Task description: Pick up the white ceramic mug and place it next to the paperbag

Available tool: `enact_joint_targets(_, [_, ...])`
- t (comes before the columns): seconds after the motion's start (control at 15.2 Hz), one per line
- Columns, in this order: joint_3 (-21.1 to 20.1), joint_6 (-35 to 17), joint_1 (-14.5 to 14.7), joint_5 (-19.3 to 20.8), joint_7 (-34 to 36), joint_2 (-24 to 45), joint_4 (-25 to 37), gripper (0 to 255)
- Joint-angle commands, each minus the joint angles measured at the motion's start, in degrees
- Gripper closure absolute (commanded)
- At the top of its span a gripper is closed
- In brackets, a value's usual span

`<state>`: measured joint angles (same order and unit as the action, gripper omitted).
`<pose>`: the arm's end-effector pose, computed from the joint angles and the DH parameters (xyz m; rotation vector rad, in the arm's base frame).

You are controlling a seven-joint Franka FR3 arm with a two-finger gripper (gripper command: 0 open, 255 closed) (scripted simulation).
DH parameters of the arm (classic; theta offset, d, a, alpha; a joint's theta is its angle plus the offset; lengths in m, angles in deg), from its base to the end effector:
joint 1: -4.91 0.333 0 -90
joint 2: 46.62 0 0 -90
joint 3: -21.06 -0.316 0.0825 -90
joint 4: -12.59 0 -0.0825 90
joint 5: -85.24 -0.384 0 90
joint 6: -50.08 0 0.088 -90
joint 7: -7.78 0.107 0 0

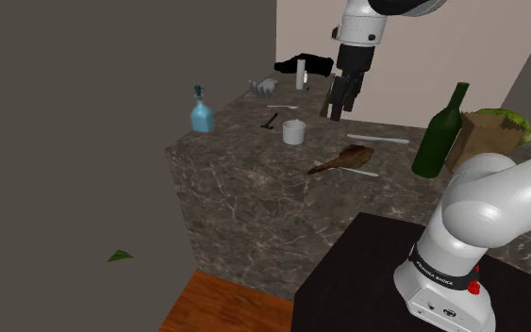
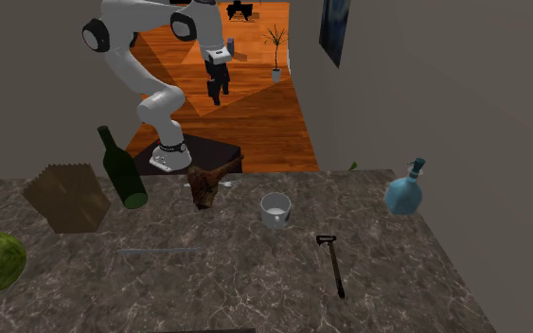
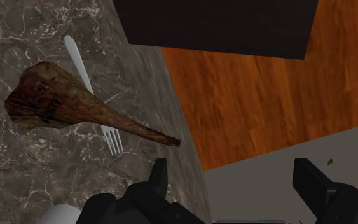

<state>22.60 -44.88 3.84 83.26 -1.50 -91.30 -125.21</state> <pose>0.3156 -0.0130 0.5731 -3.0854 -0.1876 -0.0573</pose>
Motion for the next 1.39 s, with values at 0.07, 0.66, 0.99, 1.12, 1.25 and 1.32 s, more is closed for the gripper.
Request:
enact_joint_targets(0.07, [0.57,-1.47,-0.19,0.51,-0.82,1.74,0.17,0])
enact_joint_targets(0.66, [5.43,-13.24,-1.44,3.66,-7.74,19.21,5.21,0])
enact_joint_targets(0.99, [7.74,-18.16,-1.93,4.02,-11.48,29.79,10.62,0])
enact_joint_targets(1.12, [8.55,-19.72,-2.14,3.85,-12.99,34.13,13.29,0])
enact_joint_targets(1.25, [9.26,-21.03,-2.39,3.53,-14.51,38.50,16.26,0])
enact_joint_targets(1.32, [9.58,-21.59,-2.54,3.31,-15.27,40.71,17.85,0])
